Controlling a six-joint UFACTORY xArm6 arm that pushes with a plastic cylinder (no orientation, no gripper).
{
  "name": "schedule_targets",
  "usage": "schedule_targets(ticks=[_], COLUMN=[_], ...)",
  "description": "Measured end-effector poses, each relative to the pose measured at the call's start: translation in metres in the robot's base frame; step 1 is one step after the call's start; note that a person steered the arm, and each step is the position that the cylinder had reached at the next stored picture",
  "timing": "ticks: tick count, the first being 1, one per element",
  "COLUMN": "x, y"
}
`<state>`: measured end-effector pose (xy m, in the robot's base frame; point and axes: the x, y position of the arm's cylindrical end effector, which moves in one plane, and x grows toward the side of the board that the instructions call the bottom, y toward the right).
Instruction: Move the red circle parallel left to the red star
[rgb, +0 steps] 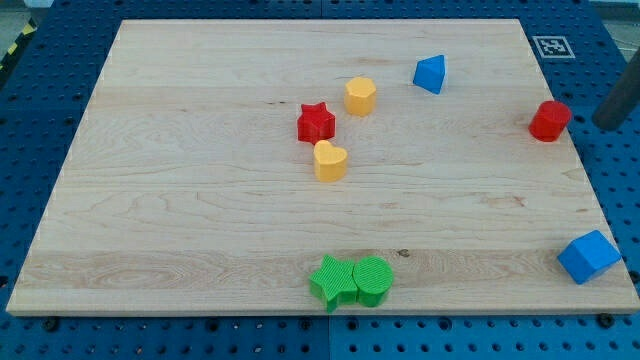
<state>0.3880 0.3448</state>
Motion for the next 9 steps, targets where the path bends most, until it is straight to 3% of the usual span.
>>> schedule_targets(ticks=[1,3,5,8,9], x=[-0.015,0.024,0.031,-0.078,-0.067], y=[-0.024,-0.132,-0.133,-0.089,-0.089])
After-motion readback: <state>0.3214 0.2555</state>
